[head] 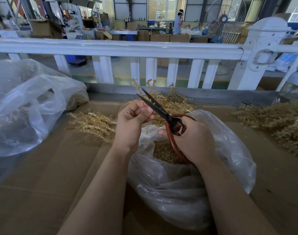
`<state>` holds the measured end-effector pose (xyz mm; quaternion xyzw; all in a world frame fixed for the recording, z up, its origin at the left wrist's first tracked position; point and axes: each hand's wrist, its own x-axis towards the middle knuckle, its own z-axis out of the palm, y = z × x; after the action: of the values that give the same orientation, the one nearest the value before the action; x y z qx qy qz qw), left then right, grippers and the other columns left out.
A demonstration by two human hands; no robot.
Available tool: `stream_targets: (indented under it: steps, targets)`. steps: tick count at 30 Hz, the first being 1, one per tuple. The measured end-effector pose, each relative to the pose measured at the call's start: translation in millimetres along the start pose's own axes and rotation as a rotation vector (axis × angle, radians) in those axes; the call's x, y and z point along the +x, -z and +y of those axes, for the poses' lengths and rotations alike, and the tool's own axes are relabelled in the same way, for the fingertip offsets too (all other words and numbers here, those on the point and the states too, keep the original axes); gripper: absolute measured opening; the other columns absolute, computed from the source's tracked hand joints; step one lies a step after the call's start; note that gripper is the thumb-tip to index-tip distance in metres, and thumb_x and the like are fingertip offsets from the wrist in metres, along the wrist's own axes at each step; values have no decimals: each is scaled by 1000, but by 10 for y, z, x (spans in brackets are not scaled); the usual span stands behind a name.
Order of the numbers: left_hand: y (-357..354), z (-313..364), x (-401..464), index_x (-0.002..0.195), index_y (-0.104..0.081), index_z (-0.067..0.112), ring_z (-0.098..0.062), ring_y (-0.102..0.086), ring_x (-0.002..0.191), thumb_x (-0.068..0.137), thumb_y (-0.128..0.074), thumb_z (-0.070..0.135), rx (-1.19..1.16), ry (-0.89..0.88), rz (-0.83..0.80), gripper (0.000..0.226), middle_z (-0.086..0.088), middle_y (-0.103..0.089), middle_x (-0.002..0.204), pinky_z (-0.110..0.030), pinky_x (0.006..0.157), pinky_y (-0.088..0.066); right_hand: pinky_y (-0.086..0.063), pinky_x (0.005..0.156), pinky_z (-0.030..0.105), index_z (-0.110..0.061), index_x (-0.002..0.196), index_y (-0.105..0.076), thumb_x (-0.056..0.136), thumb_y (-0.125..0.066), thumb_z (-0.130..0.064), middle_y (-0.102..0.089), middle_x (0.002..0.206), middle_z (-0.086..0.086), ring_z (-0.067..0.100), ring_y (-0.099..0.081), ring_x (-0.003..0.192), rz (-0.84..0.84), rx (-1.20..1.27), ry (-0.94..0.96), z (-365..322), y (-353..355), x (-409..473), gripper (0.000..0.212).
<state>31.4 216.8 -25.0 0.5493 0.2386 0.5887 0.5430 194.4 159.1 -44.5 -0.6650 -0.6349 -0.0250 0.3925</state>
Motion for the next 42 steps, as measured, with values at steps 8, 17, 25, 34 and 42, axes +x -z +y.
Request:
stream_targets:
  steps: [8,17,25,34,42]
  targets:
    - [-5,-3,9,89,-60,0,-13,-55,67,92,-58,-4,18,-5,33,5,-3,-61,69,-26,75,-49,-39,58,11,-29,77,-58,66,-47,-89,-59,68,-19,-2,-55,63,6,-4,-5,-43,21,3,62]
    - [-49,-9,-17,100,-62,-11,-15,-60,75,90,-57,-11,147,-81,-10,11,-8,-67,81,-24,73,-52,-43,56,16,-25,83,-62,66,-33,-95,-63,73,-15,1,-55,64,54,-76,14,-31,26,11,78]
    - [-53,-1,-22,103,-59,-14,-13,-56,71,91,-54,-13,144,-96,-25,13,-15,-62,84,-23,70,-49,-49,58,19,-22,81,-65,69,-39,-91,-67,73,-13,5,-59,63,70,-61,39,-20,17,0,75]
    - [-38,-7,-8,84,-59,4,-8,-57,65,92,-57,-6,69,-20,-33,14,7,-64,67,-21,69,-50,-38,58,8,-24,86,-69,66,-48,-89,-66,78,-19,2,-59,66,27,13,4,-16,-5,8,71]
    - [-93,-77,-24,82,-70,11,-3,-50,61,83,-70,3,110,254,-38,8,3,-65,75,-23,61,-35,-57,63,25,-28,78,-72,73,-70,-65,-73,73,-16,4,-69,71,-29,489,-172,-75,11,48,37]
